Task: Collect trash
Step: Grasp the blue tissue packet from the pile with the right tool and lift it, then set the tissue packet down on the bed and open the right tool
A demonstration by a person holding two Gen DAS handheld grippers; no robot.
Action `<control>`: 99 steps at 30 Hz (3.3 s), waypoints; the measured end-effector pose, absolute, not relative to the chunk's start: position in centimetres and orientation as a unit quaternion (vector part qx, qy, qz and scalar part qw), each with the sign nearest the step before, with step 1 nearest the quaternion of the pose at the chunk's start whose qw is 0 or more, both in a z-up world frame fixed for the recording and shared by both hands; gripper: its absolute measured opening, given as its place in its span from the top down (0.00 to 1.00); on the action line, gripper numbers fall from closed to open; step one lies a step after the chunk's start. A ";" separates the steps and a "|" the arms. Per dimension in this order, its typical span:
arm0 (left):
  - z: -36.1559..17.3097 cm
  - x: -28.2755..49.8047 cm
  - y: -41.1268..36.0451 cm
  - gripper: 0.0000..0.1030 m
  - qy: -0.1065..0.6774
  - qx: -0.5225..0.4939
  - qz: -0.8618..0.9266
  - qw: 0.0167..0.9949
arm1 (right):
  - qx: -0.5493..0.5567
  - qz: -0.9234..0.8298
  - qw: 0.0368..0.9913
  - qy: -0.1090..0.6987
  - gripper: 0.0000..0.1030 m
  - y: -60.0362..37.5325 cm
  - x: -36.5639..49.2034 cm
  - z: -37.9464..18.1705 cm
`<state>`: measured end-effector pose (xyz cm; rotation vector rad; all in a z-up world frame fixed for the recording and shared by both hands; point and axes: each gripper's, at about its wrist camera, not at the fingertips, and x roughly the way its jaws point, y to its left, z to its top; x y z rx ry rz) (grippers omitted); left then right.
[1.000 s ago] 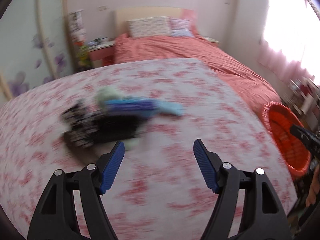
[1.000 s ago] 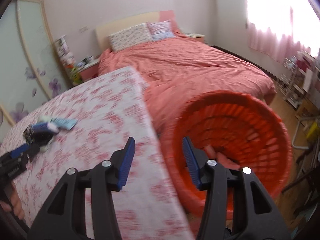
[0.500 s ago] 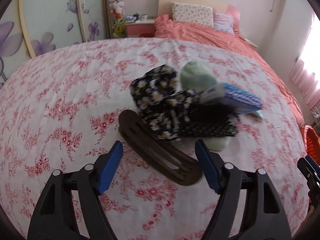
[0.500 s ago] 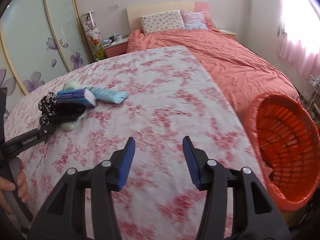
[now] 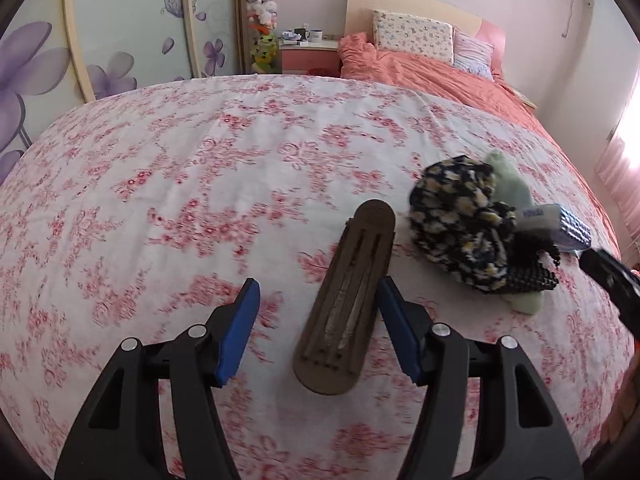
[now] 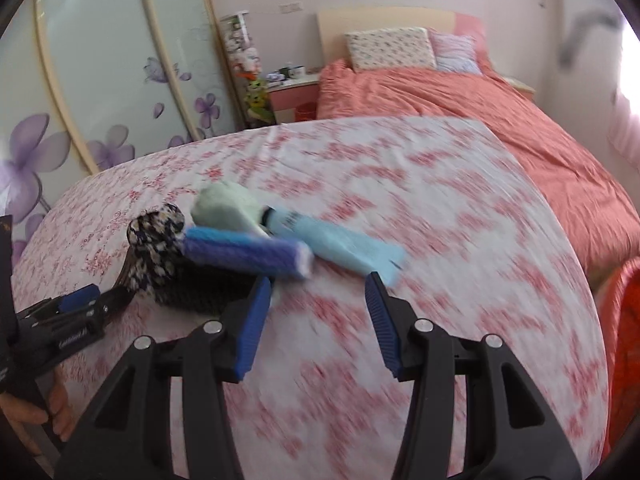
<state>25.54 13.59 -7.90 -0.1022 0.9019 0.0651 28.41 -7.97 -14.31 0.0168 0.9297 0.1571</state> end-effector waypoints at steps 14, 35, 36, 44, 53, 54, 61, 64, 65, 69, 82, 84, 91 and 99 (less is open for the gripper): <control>-8.0 26.3 13.3 0.40 0.434 -0.036 0.020 0.900 | -0.003 0.139 0.870 0.473 0.84 -5.4 31.0 -14.3; -8.0 26.8 11.9 0.41 0.433 -0.040 0.026 0.900 | -0.064 0.124 0.878 0.458 0.61 -2.2 31.1 -13.7; -8.0 26.7 11.9 0.41 0.433 -0.039 0.027 0.900 | -0.068 0.122 0.875 0.463 0.69 -2.1 31.4 -13.9; -8.0 26.7 11.9 0.42 0.431 -0.048 0.027 0.901 | 0.000 0.110 0.871 0.479 0.86 -4.1 31.0 -13.8; -7.9 25.9 12.1 0.43 0.432 -0.056 0.025 0.900 | 0.046 0.024 0.885 0.463 0.87 -10.0 27.4 -12.1; -7.9 25.9 12.0 0.43 0.432 -0.054 0.026 0.900 | 0.049 0.013 0.885 0.463 0.87 -10.7 27.0 -12.0; -8.0 25.7 11.4 0.43 0.433 -0.042 0.031 0.900 | 0.068 -0.020 0.873 0.482 0.80 -14.5 25.6 -13.0; -8.0 25.7 11.3 0.43 0.433 -0.039 0.032 0.900 | 0.081 -0.019 0.870 0.486 0.76 -15.1 25.9 -13.5; -8.0 25.8 11.3 0.43 0.433 -0.040 0.032 0.900 | 0.083 -0.020 0.870 0.486 0.76 -15.0 26.0 -13.7; -8.0 25.9 11.2 0.43 0.433 -0.042 0.029 0.900 | 0.082 -0.021 0.871 0.484 0.74 -15.1 26.8 -14.0; -8.0 26.8 11.3 0.43 0.429 -0.035 0.018 0.903 | 0.124 -0.055 0.868 0.478 0.97 -18.7 27.7 -15.1; -8.1 26.7 11.1 0.43 0.428 -0.030 0.018 0.903 | 0.109 -0.062 0.873 0.471 0.90 -19.2 27.0 -14.9; -8.1 26.8 10.8 0.43 0.429 -0.030 0.019 0.903 | 0.108 -0.035 0.875 0.471 0.70 -18.3 26.4 -14.8; -8.1 26.8 11.1 0.43 0.427 -0.039 0.016 0.903 | 0.044 -0.064 0.879 0.470 0.60 -17.3 27.6 -15.1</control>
